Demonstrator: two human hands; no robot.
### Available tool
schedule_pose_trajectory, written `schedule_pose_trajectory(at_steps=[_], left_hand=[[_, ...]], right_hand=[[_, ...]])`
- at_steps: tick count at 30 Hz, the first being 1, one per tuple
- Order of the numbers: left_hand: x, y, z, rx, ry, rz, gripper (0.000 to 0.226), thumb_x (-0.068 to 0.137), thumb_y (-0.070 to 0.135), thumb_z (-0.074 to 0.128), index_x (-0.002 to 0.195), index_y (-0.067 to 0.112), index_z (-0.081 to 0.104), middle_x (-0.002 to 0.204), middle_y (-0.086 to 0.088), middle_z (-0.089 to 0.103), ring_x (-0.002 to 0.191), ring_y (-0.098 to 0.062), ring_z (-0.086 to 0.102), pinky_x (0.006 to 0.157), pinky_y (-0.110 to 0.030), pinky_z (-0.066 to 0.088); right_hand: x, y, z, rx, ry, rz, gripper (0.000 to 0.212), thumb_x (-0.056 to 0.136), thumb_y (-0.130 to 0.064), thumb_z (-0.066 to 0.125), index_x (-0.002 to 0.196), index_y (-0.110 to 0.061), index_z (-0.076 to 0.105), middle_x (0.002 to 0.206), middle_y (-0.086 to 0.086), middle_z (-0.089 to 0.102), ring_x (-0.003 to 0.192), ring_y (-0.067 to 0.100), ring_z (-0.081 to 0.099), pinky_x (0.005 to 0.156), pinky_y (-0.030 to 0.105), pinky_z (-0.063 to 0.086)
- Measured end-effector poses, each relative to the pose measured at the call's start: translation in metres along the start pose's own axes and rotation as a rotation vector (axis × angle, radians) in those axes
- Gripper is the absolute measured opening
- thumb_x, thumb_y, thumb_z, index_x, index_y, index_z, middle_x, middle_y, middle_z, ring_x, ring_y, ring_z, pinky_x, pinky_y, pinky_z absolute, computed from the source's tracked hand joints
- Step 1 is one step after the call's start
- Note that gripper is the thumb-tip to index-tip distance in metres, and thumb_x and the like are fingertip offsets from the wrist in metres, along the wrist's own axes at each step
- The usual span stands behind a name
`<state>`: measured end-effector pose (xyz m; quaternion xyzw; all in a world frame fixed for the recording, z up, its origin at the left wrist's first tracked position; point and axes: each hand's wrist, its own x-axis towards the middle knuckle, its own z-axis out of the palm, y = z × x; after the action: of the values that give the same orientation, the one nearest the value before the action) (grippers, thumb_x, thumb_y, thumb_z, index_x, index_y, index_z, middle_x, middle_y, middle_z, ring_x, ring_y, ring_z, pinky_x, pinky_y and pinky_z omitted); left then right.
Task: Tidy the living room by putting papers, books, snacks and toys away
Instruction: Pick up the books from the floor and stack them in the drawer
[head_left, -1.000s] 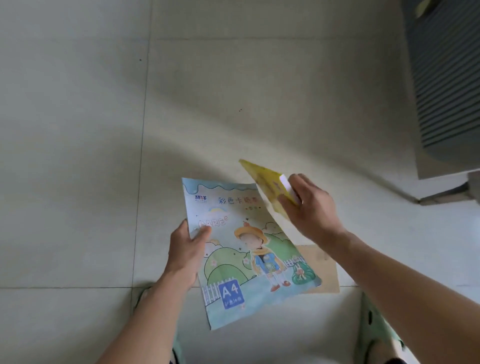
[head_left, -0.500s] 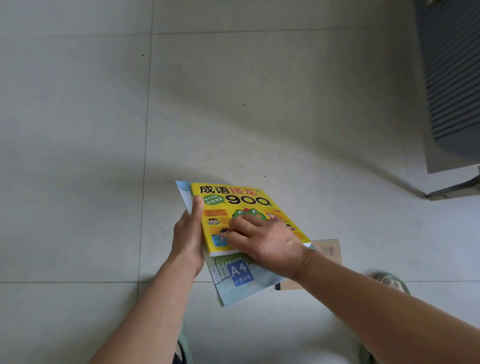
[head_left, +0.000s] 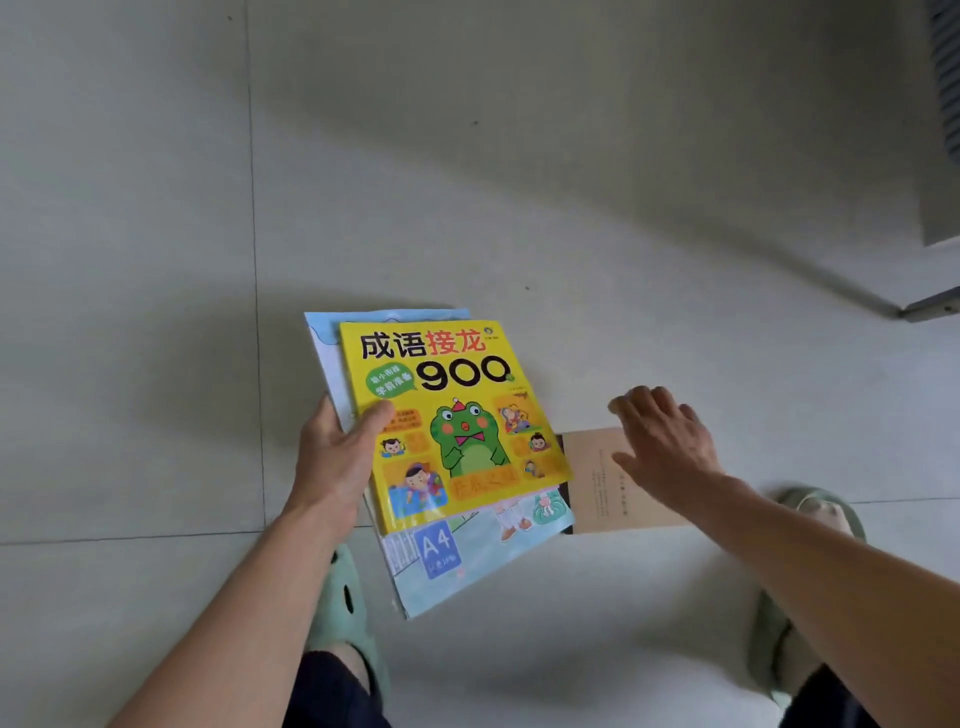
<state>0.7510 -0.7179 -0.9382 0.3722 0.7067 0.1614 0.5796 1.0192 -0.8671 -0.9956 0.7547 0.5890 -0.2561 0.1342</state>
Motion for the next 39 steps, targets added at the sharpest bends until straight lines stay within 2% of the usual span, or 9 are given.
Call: schedule_pose_trajectory(at_steps=[4, 12, 16, 21, 25, 28, 31, 35, 39], left_hand=[[0.001, -0.03, -0.001, -0.017, 0.005, -0.05, 0.011, 0.09, 0.02, 0.066, 0.1, 0.022, 0.064, 0.09, 0.002, 0.074, 0.074, -0.015, 0.072, 0.062, -0.028, 0.054], [-0.004, -0.049, -0.001, -0.083, 0.017, -0.116, 0.01, 0.089, 0.018, 0.067, 0.095, 0.025, 0.064, 0.088, 0.003, 0.076, 0.074, -0.013, 0.073, 0.066, -0.03, 0.055], [-0.012, -0.037, -0.005, -0.054, 0.016, -0.11, 0.012, 0.089, 0.017, 0.067, 0.098, 0.024, 0.065, 0.095, -0.001, 0.075, 0.084, -0.019, 0.072, 0.072, -0.033, 0.056], [-0.031, -0.009, -0.015, -0.015, 0.005, -0.092, 0.011, 0.089, 0.021, 0.066, 0.099, 0.024, 0.065, 0.095, 0.0, 0.075, 0.087, -0.022, 0.072, 0.081, -0.039, 0.055], [-0.042, 0.025, -0.011, -0.041, 0.009, -0.061, 0.009, 0.089, 0.018, 0.066, 0.095, 0.024, 0.064, 0.096, -0.002, 0.075, 0.085, -0.023, 0.072, 0.08, -0.039, 0.056], [-0.05, 0.059, -0.005, -0.064, 0.004, -0.014, 0.01, 0.09, 0.017, 0.065, 0.097, 0.023, 0.062, 0.096, -0.003, 0.074, 0.084, -0.021, 0.072, 0.075, -0.035, 0.056], [-0.056, 0.093, -0.004, -0.074, 0.005, 0.035, 0.01, 0.088, 0.018, 0.066, 0.096, 0.024, 0.063, 0.095, 0.0, 0.074, 0.088, -0.023, 0.071, 0.08, -0.041, 0.057], [-0.072, 0.137, -0.008, -0.059, 0.004, 0.115, 0.017, 0.076, 0.03, 0.067, 0.093, 0.028, 0.063, 0.094, 0.003, 0.074, 0.089, -0.022, 0.071, 0.086, -0.049, 0.056], [-0.095, 0.179, -0.014, -0.075, -0.025, 0.172, 0.017, 0.078, 0.028, 0.066, 0.095, 0.026, 0.064, 0.092, 0.003, 0.074, 0.086, -0.022, 0.072, 0.083, -0.049, 0.057]], right_hand=[[0.007, 0.009, 0.038, -0.219, -0.147, 0.04, 0.069, 0.08, -0.045, 0.066, 0.135, -0.022, 0.032, 0.133, -0.002, 0.037, 0.123, 0.02, 0.035, 0.09, 0.033, 0.036], [-0.004, 0.003, 0.065, -0.284, -0.17, 0.114, 0.034, 0.083, -0.022, 0.059, 0.115, -0.023, 0.049, 0.117, -0.002, 0.046, 0.113, 0.02, 0.041, 0.087, 0.028, 0.032], [-0.02, 0.009, 0.045, -0.093, -0.148, 0.227, 0.012, 0.091, -0.022, 0.047, 0.099, -0.027, 0.054, 0.107, -0.005, 0.055, 0.105, 0.018, 0.045, 0.077, 0.028, 0.03], [-0.032, 0.01, -0.017, 0.284, 0.168, 0.389, 0.013, 0.097, -0.026, 0.038, 0.088, -0.019, 0.045, 0.077, 0.003, 0.061, 0.068, 0.03, 0.051, 0.058, 0.032, 0.034], [-0.002, 0.001, -0.09, 0.856, 0.399, 0.511, 0.012, 0.091, -0.018, 0.046, 0.08, -0.013, 0.047, 0.068, 0.001, 0.054, 0.064, 0.024, 0.05, 0.056, 0.033, 0.042], [0.02, -0.018, -0.148, 1.161, 0.395, 0.485, 0.012, 0.092, -0.014, 0.049, 0.091, -0.009, 0.059, 0.077, 0.003, 0.061, 0.068, 0.016, 0.051, 0.055, 0.024, 0.04], [0.026, -0.036, -0.192, 1.169, 0.411, 0.386, 0.016, 0.092, -0.016, 0.05, 0.097, -0.008, 0.062, 0.088, 0.009, 0.069, 0.074, 0.015, 0.056, 0.062, 0.025, 0.044], [0.021, -0.045, -0.24, 1.047, 0.577, 0.371, 0.013, 0.091, -0.018, 0.05, 0.079, -0.012, 0.051, 0.074, -0.003, 0.058, 0.074, 0.02, 0.054, 0.065, 0.032, 0.045], [0.007, -0.051, -0.287, 1.23, 0.57, 0.304, 0.013, 0.092, -0.012, 0.05, 0.089, -0.003, 0.059, 0.08, 0.007, 0.063, 0.071, 0.013, 0.052, 0.063, 0.027, 0.044]])
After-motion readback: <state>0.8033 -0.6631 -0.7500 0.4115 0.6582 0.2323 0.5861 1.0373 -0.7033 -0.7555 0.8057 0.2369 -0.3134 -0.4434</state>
